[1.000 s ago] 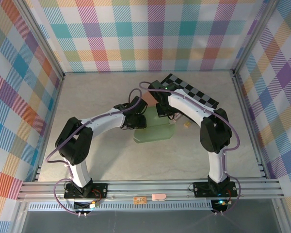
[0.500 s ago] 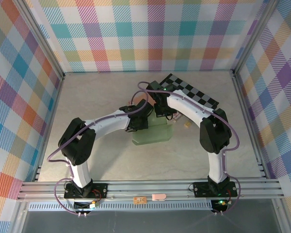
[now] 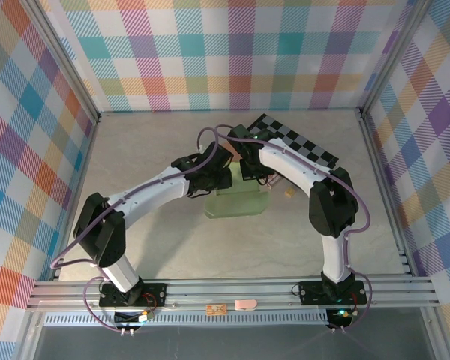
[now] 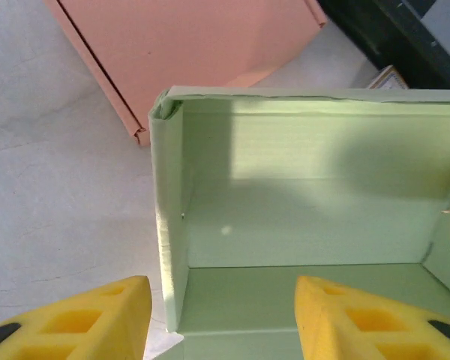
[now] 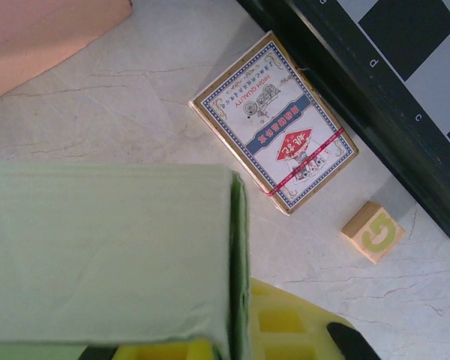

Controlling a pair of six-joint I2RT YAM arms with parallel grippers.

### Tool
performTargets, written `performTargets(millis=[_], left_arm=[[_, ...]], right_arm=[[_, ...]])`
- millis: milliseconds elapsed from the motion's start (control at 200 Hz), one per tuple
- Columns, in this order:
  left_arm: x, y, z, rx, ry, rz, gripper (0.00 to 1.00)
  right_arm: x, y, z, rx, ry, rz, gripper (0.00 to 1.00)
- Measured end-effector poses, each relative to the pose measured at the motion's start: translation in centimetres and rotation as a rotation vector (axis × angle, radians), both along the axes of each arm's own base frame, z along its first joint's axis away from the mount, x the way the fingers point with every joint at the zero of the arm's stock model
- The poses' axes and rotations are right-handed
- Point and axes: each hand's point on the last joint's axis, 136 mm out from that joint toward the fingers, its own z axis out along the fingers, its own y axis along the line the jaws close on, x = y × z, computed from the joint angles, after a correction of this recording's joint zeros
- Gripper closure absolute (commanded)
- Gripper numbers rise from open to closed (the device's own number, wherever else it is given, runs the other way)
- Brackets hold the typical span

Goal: Fold the paper box

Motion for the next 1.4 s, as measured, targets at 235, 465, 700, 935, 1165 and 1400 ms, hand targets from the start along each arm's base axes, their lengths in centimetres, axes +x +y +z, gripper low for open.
performTargets(millis=[235, 465, 700, 935, 1165, 1400], left_arm=[[0.1, 1.4, 1.2, -0.037, 0.011, 0.029, 0.49], [-0.1, 1.1, -3.0, -0.015, 0.123, -0.004, 0.49], [-0.6, 1.3, -6.9, 0.039, 0.187, -0.02, 0.6], [0.3, 0.9, -7.3, 0.049, 0.146, -0.035, 0.77], [0.6, 0.5, -8.2, 0.135, 0.108, -0.048, 1.0], [0.3, 0.8, -7.7, 0.231, 0.045, -0.029, 1.0]], right_arm=[[-0.4, -0.2, -0.4, -0.003, 0.013, -0.009, 1.0], [-0.6, -0.1, 0.4, 0.023, 0.002, -0.019, 1.0], [-0.9, -0.1, 0.9, 0.044, 0.0, -0.019, 1.0], [-1.2, 0.0, 0.5, 0.05, 0.016, -0.023, 1.0], [-1.3, 0.1, 0.4, 0.06, 0.018, -0.034, 1.0], [-1.4, 0.0, 0.2, 0.064, 0.02, -0.058, 1.0]])
